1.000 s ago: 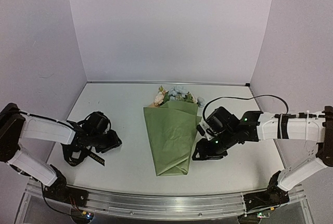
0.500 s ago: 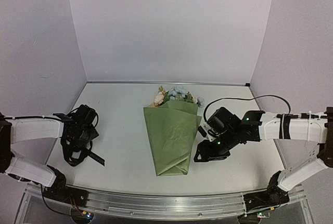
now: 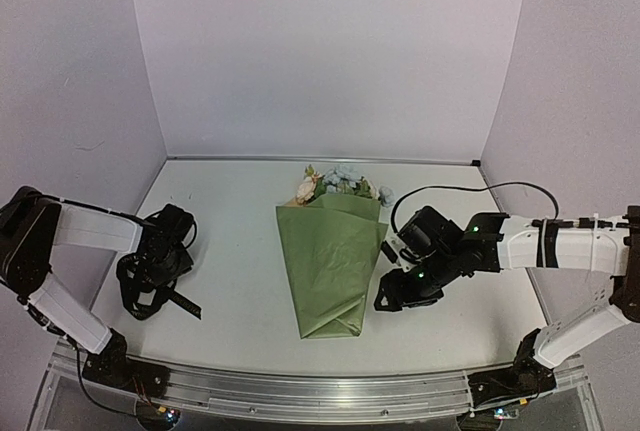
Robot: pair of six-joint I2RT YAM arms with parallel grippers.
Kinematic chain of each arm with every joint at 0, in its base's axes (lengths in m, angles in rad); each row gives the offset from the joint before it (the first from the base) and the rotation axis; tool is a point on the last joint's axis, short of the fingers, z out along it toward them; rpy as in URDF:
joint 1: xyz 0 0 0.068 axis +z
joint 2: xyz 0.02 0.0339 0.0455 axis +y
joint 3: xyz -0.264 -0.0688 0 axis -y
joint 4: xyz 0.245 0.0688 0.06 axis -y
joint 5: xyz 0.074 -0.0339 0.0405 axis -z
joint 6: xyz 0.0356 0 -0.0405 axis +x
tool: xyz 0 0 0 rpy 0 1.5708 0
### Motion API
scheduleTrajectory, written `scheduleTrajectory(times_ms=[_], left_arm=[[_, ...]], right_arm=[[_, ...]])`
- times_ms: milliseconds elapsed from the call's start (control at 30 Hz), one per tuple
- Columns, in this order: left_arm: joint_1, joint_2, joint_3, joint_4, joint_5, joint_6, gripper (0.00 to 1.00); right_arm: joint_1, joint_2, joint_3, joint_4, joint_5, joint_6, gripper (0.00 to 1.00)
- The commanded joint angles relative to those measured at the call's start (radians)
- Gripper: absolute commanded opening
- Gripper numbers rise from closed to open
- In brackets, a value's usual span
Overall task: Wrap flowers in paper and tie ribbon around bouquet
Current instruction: Pick up the ribbon from the corner of the board, then place the ribbon in the folded bouquet.
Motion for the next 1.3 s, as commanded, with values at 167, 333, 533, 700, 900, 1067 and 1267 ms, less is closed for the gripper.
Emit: scheduleTrajectory(times_ms=[167, 333, 533, 700, 900, 1067, 1267], left_arm=[[-0.063, -0.104, 0.055, 0.139, 0.160, 0.181, 0.00], [-0.226, -0.249, 0.142, 0.280, 0.378, 0.389, 0.00], [-0.377, -0.231, 0.325, 0.353, 0.709, 0.546, 0.00], [-0.510, -0.055, 0.529, 0.355, 0.874, 0.615, 0.00], [-0.612, 0.221, 0.788, 0.361, 1.003, 0.667, 0.00], [-0.629, 0.440, 0.983, 0.290, 1.019, 0.657, 0.23], [-0.614, 0.333, 0.874, 0.303, 0.730, 0.616, 0.70]], right_arm=[[-0.018, -0.050, 0.026, -0.011, 0.078, -0.020, 0.55], [-0.034, -0.098, 0.030, -0.011, 0.121, -0.029, 0.53], [-0.038, -0.135, 0.076, -0.012, 0.148, -0.084, 0.54], [-0.051, -0.197, 0.082, -0.079, 0.326, -0.122, 0.57], [-0.098, -0.337, 0.031, -0.248, 0.595, -0.113, 0.62], [-0.121, -0.456, -0.022, -0.344, 0.667, -0.103, 0.70], [-0.124, -0.458, -0.008, -0.351, 0.466, -0.188, 0.78]])
